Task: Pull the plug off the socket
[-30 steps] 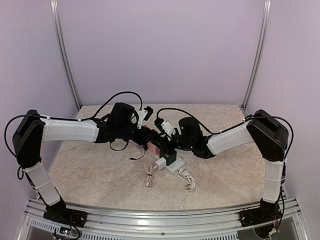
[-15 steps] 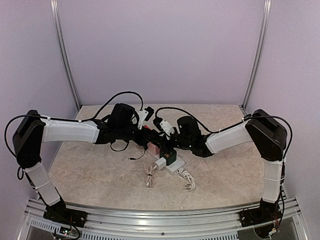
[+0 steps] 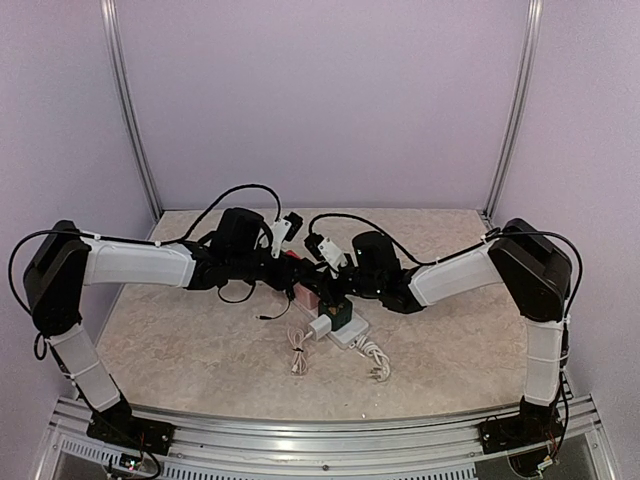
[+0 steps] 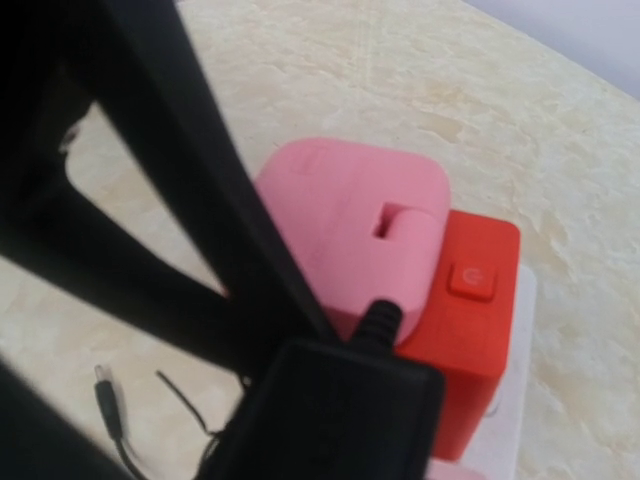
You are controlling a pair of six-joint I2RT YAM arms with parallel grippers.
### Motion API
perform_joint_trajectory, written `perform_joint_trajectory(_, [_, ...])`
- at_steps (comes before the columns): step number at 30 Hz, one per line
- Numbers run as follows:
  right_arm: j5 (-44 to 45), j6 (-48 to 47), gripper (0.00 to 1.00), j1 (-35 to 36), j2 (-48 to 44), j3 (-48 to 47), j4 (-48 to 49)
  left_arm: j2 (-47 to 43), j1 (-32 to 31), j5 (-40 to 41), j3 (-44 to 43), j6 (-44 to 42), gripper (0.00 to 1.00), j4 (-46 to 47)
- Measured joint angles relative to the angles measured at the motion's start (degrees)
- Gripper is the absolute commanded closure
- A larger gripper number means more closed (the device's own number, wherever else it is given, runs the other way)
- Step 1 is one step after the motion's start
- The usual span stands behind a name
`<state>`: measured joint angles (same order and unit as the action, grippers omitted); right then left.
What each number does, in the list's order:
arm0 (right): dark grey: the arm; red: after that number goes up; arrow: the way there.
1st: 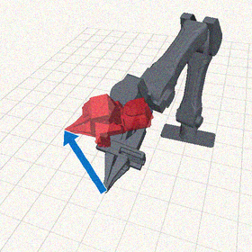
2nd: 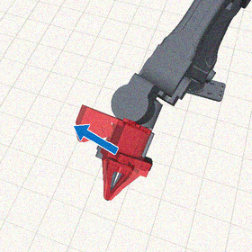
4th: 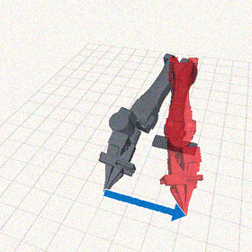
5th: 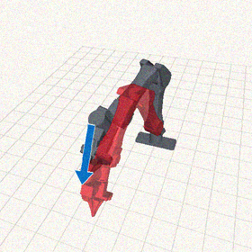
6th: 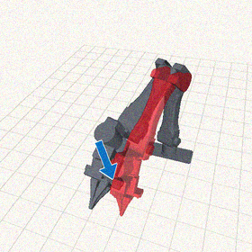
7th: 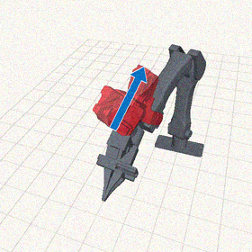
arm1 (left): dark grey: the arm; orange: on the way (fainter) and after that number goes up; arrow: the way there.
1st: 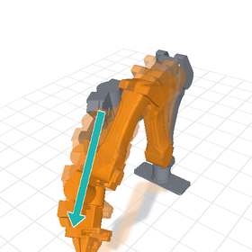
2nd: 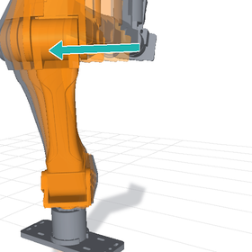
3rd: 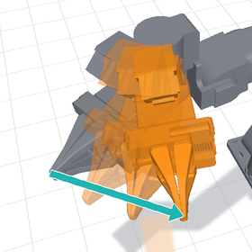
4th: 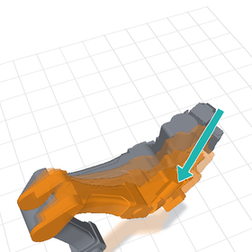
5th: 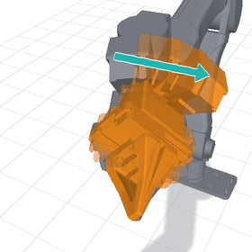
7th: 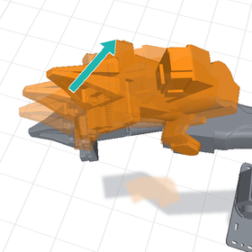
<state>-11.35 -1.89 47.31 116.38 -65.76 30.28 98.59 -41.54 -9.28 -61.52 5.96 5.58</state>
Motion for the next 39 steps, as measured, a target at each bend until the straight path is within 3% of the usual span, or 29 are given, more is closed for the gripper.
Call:
perform_joint_trajectory(6, [-0.13,0.0,0.63,0.2,0.31,-0.52,0.02,-0.68,2.6,-5.22,1.92,3.28,1.0,2.34])
perform_joint_trajectory(12, [-0.2,0.02,0.63,0.2,0.42,-0.72,-0.33,-0.68,1.11,-2.16,1.81,1.86,1.0,2.25])
perform_joint_trajectory(20, [-0.2,0.02,0.63,0.2,0.61,-1.05,-0.33,-0.7,2.99,-5.6,2.51,4.76,1.0,3.43])
perform_joint_trajectory(25, [-0.24,0.04,0.63,0.2,0.63,-1.07,-0.42,-0.7,0.81,-1.03,1.68,2.47,1.0,2.1])
perform_joint_trajectory(33, [-0.2,0.02,0.62,0.2,0.72,-1.16,-0.35,-0.72,2.4,-3.98,1.88,4.37,1.0,2.34])
perform_joint_trajectory(39, [0.07,0.0,0.62,0.17,0.94,-1.18,-0.35,-0.9,-0.28,0.55,-0.85,1.11,1.0,0.68])
